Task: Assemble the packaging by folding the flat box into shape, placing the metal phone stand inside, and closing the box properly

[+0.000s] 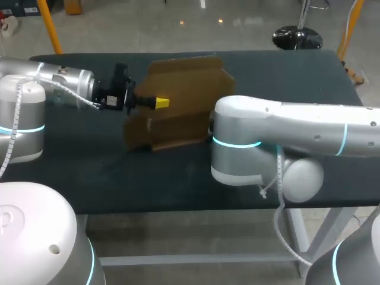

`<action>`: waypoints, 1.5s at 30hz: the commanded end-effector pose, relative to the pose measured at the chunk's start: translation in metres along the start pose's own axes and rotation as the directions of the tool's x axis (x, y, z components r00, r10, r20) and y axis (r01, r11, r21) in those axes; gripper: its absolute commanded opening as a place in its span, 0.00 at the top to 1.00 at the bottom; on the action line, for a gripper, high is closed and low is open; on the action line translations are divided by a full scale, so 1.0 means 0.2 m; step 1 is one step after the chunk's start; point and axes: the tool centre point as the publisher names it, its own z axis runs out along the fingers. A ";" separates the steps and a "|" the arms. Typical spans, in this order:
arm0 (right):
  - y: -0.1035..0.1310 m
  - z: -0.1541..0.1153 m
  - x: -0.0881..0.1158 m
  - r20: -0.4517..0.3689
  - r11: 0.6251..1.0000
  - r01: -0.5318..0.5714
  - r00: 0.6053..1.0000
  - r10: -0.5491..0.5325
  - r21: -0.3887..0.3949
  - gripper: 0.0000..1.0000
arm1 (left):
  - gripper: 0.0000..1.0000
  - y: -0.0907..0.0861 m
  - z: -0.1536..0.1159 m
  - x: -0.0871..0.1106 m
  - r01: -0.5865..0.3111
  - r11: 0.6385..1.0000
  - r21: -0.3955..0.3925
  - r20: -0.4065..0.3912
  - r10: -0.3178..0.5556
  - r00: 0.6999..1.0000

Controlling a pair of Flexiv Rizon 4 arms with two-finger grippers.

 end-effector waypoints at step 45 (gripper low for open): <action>0.05 -0.28 -0.07 -0.525 0.985 0.013 0.847 0.081 0.174 1.00 | 0.00 -0.17 -0.36 0.42 -0.161 0.911 -0.380 0.119 0.221 0.968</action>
